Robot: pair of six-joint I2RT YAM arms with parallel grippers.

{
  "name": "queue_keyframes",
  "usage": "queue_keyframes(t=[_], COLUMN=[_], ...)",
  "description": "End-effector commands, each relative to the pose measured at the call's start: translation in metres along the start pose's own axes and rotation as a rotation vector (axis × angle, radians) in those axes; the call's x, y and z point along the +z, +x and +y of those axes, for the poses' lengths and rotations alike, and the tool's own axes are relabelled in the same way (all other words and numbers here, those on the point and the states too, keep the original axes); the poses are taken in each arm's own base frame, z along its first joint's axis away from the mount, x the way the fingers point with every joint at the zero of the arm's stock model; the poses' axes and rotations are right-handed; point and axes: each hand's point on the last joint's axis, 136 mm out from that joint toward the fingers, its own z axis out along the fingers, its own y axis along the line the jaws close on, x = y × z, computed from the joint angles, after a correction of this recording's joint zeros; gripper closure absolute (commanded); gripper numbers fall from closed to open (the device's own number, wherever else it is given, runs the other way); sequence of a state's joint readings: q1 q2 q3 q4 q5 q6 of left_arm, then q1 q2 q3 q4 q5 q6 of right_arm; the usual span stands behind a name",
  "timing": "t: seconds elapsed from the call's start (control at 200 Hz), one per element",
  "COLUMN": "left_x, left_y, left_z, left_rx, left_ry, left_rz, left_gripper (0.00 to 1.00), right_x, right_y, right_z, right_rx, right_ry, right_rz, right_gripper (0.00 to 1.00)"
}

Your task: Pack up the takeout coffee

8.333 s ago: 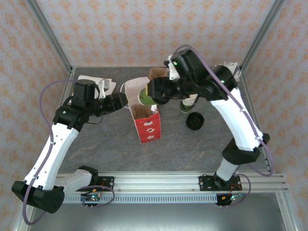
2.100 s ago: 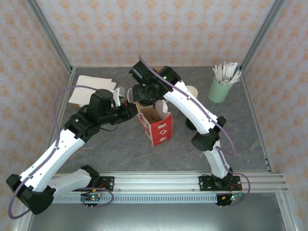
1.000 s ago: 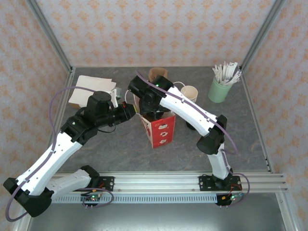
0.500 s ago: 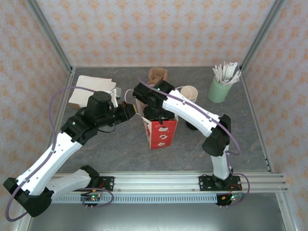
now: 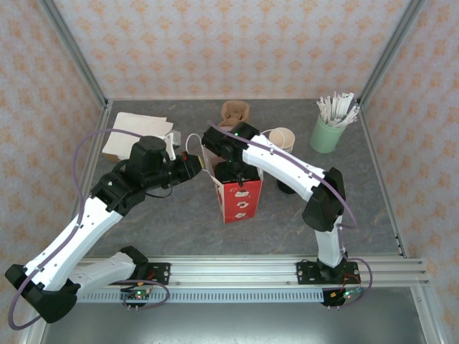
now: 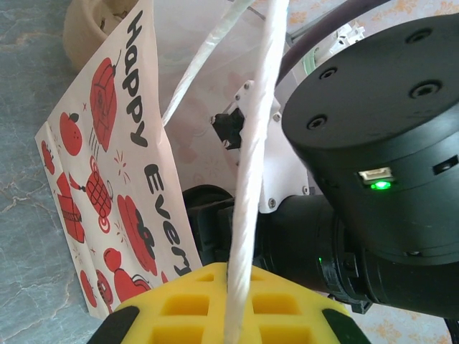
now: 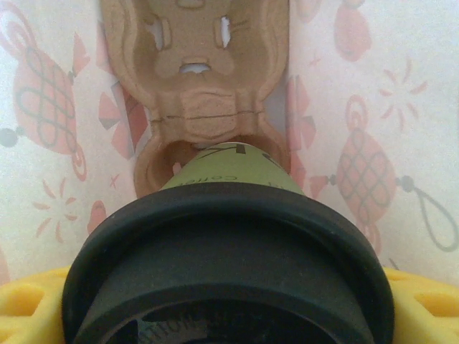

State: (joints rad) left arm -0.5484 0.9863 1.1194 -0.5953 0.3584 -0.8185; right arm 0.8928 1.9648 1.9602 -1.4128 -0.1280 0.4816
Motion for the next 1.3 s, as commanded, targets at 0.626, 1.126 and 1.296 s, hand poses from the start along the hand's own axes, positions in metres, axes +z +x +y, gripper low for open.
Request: queue_keyframes(t=[0.626,1.126,1.296], left_x=[-0.004,-0.003,-0.002], left_y=[-0.001,-0.003,-0.004], left_z=[0.004,-0.005,-0.010], left_rx=[0.015,0.014,0.011], left_ry=[-0.029,0.000,0.015], left_rz=[-0.007,0.003,0.006], left_gripper=[0.95,0.88,0.88], right_x=[0.051,0.093,0.089], right_y=[0.006,0.021,0.020], right_z=[-0.013,-0.031,-0.035], right_rx=[-0.007,-0.027,-0.030], right_ry=[0.039,0.132,0.148], right_rz=[0.077,0.153,0.143], right_gripper=[0.32,0.31,0.30])
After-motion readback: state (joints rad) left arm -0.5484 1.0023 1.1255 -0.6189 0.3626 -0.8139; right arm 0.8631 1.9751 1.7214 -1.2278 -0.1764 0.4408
